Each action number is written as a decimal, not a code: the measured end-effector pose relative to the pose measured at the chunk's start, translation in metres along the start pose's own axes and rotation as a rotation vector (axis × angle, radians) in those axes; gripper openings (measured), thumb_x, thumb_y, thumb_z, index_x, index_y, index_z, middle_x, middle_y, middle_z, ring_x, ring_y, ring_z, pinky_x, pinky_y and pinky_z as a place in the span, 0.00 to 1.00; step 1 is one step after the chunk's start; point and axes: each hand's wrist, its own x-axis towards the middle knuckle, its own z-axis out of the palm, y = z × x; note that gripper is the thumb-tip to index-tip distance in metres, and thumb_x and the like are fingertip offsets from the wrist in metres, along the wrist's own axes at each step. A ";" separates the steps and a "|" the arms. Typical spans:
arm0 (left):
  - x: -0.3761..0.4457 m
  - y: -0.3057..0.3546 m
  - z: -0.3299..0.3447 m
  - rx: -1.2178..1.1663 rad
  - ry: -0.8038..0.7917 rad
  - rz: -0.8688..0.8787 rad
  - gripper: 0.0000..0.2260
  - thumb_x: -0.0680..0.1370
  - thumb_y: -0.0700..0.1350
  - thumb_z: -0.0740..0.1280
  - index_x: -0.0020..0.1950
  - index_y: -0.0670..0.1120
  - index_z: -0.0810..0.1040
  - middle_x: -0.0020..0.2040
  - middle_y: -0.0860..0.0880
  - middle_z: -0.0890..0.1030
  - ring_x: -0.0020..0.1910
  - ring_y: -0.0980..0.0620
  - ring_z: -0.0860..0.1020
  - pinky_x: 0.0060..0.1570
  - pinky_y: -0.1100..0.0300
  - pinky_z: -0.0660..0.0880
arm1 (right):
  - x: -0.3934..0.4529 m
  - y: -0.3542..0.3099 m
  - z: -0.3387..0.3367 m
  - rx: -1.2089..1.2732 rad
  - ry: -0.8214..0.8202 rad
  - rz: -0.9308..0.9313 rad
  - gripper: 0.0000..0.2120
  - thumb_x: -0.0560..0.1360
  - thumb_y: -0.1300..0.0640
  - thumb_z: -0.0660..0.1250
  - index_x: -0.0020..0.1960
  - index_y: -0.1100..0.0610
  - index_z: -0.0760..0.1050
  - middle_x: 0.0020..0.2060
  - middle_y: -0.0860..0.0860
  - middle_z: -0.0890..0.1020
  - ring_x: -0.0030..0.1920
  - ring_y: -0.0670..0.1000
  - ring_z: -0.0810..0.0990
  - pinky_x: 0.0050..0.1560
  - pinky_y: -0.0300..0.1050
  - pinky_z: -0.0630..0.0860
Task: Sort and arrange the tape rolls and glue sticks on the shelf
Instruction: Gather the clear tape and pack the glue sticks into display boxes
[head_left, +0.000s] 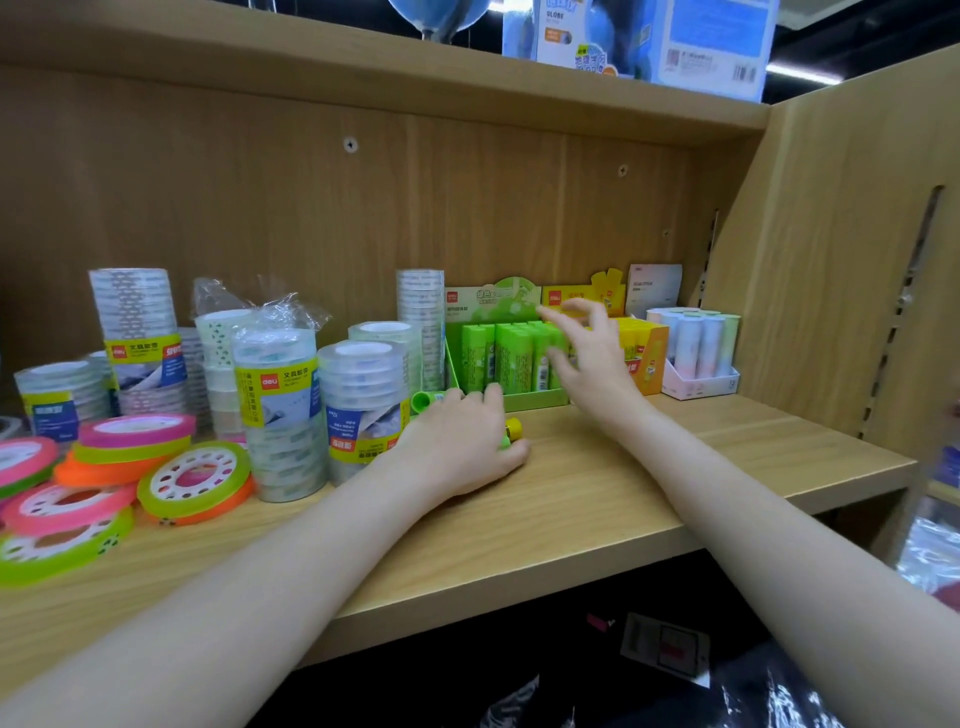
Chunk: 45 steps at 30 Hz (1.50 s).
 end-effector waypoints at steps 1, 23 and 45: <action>0.000 0.000 -0.001 -0.007 0.004 -0.005 0.26 0.79 0.58 0.55 0.69 0.41 0.61 0.63 0.42 0.73 0.63 0.44 0.69 0.55 0.53 0.68 | -0.003 0.002 -0.005 0.097 0.047 -0.014 0.19 0.76 0.63 0.63 0.66 0.53 0.72 0.62 0.54 0.70 0.63 0.53 0.66 0.60 0.43 0.64; -0.002 0.002 -0.004 -0.094 -0.091 0.016 0.25 0.78 0.58 0.54 0.69 0.43 0.62 0.66 0.41 0.71 0.64 0.42 0.66 0.60 0.50 0.64 | -0.021 0.019 -0.021 0.209 -0.565 0.149 0.10 0.73 0.58 0.70 0.51 0.47 0.75 0.49 0.50 0.77 0.52 0.48 0.75 0.54 0.42 0.70; 0.014 -0.002 0.006 0.016 0.063 0.131 0.14 0.79 0.47 0.54 0.61 0.43 0.68 0.59 0.45 0.75 0.58 0.45 0.69 0.56 0.53 0.68 | -0.013 0.017 -0.027 0.081 0.015 0.159 0.10 0.77 0.60 0.64 0.57 0.60 0.70 0.46 0.53 0.76 0.43 0.50 0.73 0.39 0.36 0.67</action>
